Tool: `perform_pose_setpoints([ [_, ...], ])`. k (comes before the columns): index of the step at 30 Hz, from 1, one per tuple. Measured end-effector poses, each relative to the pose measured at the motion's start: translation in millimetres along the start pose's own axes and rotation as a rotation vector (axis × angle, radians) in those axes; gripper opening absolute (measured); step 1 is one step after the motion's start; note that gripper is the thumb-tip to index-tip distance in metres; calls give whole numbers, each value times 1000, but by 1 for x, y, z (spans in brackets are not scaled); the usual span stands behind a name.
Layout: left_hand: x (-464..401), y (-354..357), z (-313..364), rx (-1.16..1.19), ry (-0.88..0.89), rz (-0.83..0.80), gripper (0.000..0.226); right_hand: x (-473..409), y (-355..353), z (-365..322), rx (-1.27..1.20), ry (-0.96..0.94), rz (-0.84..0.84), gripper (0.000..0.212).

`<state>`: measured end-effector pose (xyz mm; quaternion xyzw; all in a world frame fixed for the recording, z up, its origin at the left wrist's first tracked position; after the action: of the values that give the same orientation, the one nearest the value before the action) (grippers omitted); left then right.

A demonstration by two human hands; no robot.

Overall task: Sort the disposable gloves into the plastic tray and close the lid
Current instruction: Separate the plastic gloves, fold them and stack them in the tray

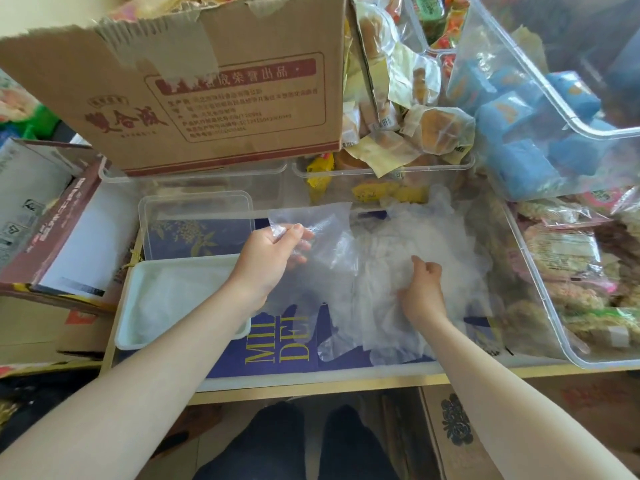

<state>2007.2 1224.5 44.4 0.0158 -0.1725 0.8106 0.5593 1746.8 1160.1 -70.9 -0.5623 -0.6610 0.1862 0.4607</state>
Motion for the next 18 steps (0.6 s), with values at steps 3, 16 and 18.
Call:
perform_pose_setpoints([
  [3, -1, -1, 2, 21, -6, 15, 28, -5, -16, 11, -281, 158, 77, 65],
  [16, -2, 2, 13, -2, 45, 80, 30, 40, -84, -62, -951, -245, -572, 46],
  [18, 0, 8, 16, -3, 53, 66, 29, 56, -97, -77, -1095, -284, -685, 39],
])
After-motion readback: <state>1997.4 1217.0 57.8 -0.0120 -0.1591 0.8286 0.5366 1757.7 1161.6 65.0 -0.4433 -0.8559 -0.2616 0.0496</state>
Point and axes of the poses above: each hand's wrist, its own x-axis away from the middle knuckle, its own y-axis out of the palm, z = x × y, the point moved 9 cm from there along -x, towards the middle knuckle, and after that the axes turned 4 degrees about y, right-handed, at the moved point
